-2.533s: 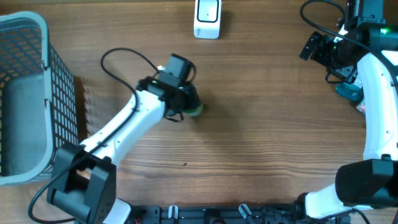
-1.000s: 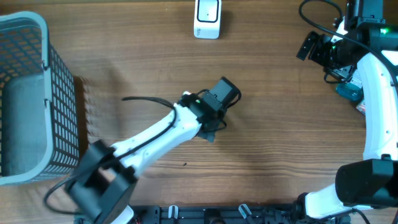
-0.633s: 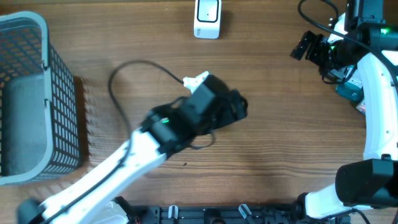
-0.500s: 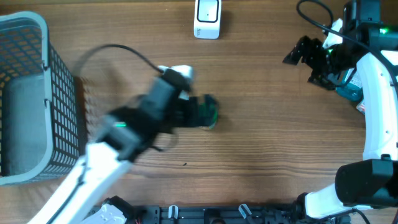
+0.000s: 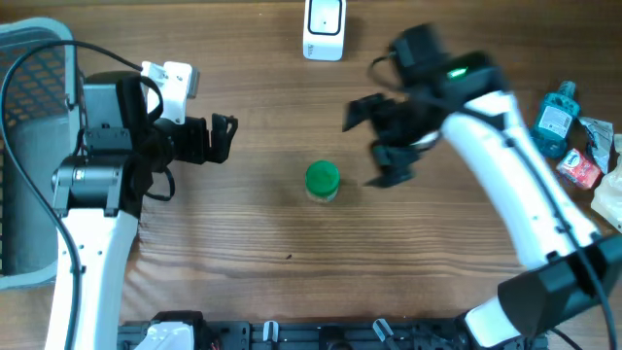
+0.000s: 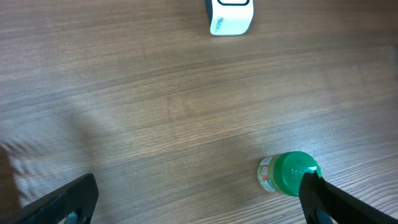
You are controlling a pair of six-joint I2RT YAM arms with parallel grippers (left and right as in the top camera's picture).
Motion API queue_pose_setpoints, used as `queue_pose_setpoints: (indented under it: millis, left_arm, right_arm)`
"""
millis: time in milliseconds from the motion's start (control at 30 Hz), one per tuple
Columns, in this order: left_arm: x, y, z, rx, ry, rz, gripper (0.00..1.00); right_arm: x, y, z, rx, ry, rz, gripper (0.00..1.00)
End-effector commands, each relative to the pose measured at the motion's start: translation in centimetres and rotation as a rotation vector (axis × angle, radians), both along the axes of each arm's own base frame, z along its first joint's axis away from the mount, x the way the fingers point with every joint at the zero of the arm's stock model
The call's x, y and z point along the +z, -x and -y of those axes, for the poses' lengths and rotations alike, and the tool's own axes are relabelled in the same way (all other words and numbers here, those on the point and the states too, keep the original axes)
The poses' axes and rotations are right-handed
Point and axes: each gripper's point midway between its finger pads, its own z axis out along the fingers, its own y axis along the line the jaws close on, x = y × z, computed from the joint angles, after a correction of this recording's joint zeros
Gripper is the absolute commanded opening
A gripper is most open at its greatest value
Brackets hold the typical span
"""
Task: Scan the item barcode
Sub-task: 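Set the jar down at centre, open and retract the left gripper, then lower the right gripper onto the green-capped jar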
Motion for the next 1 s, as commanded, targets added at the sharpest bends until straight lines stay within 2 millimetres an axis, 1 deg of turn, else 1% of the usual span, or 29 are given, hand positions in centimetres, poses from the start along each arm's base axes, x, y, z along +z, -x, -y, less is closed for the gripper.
queue_pose_setpoints:
  millis: [0, 100, 133, 167, 233, 300, 367, 467, 533, 567, 667, 733, 800, 967]
  left_arm:
    - [0.0, -0.5, 0.3, -0.02, 0.02, -0.003, 1.0]
    - [-0.3, -0.6, 0.3, -0.014, 0.026, -0.015, 1.0]
    - [-0.3, -0.6, 0.3, -0.014, 0.025, -0.016, 1.0]
    - [-0.3, -0.6, 0.3, -0.015, 0.025, -0.017, 1.0]
    - [-0.5, -0.4, 0.3, -0.014, 0.026, -0.029, 1.0]
    - [-0.8, -0.1, 0.3, -0.014, 0.025, -0.047, 1.0]
    - [-0.9, 0.1, 0.3, -0.014, 0.025, -0.056, 1.0]
    - [-0.9, 0.1, 0.3, -0.014, 0.025, -0.057, 1.0]
    - [-0.9, 0.1, 0.3, -0.014, 0.025, -0.057, 1.0]
    - [-0.9, 0.1, 0.3, -0.014, 0.025, -0.056, 1.0]
    - [-0.9, 0.0, 0.3, -0.014, 0.025, -0.054, 1.0]
    - [-0.9, 0.1, 0.3, -0.014, 0.025, -0.054, 1.0]
    - [-0.9, 0.1, 0.3, -0.014, 0.025, -0.055, 1.0]
    - [-0.9, 0.1, 0.3, -0.014, 0.025, -0.055, 1.0]
  right_arm:
    - [-3.4, -1.2, -3.7, -0.252, -0.014, -0.117, 1.0]
    - [-5.8, -2.3, -6.3, -0.212, -0.078, -0.096, 0.98]
    - [-6.6, -2.4, -6.7, -0.206, -0.085, -0.109, 0.96]
    - [-7.9, -2.9, -7.0, -0.206, -0.08, -0.123, 0.9]
    - [-9.2, -3.1, -7.2, -0.205, -0.078, -0.151, 0.89]
    - [-10.0, -3.1, -6.9, -0.213, -0.05, -0.156, 0.9]
    - [-10.4, -3.2, -6.4, -0.224, -0.011, -0.138, 0.93]
    - [-11.2, -3.0, -4.9, -0.247, 0.077, -0.134, 0.95]
    - [-11.7, -2.4, -3.6, -0.258, 0.149, -0.143, 0.97]
    - [-11.8, -2.1, -3.4, -0.258, 0.171, -0.143, 0.97]
    - [-12.1, -2.2, -3.0, -0.257, 0.218, -0.107, 0.98]
    - [-12.2, -2.5, -3.2, -0.252, 0.23, -0.077, 0.98]
    - [-12.4, -2.8, -2.8, -0.257, 0.268, -0.042, 0.99]
    - [-12.5, -3.1, -2.4, -0.264, 0.289, -0.025, 1.0]
